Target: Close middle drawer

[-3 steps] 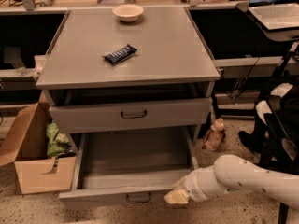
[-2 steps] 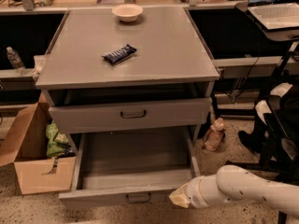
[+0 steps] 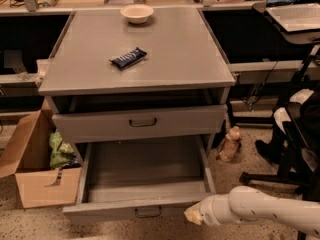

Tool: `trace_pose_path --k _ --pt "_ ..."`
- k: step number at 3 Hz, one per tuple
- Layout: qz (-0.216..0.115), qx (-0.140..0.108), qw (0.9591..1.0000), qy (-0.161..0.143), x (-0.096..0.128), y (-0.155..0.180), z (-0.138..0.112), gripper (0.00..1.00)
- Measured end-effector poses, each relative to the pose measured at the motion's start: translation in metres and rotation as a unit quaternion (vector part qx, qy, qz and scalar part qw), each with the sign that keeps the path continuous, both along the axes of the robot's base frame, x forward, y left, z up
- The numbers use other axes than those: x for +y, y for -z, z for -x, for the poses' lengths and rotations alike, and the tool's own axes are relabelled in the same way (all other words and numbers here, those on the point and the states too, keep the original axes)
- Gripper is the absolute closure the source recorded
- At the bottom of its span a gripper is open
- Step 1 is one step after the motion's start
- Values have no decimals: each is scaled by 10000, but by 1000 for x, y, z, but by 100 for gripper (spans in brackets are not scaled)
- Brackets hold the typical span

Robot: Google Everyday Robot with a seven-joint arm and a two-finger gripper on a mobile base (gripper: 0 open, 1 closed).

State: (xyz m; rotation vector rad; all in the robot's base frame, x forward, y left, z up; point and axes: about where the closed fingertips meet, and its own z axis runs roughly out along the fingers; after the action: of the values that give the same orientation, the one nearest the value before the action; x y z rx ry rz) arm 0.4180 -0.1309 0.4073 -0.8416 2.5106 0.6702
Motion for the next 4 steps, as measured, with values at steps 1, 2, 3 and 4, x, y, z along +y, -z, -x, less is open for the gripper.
trace_pose_path --k 1,2,3,4 --pt "347 29 9971 676 -9 21 -24 100" --pt "347 29 9971 676 -9 21 -22 100" --pt "127 -210 9970 731 3 8 -57 100" --pt "114 -255 9970 723 5 8 -62 100"
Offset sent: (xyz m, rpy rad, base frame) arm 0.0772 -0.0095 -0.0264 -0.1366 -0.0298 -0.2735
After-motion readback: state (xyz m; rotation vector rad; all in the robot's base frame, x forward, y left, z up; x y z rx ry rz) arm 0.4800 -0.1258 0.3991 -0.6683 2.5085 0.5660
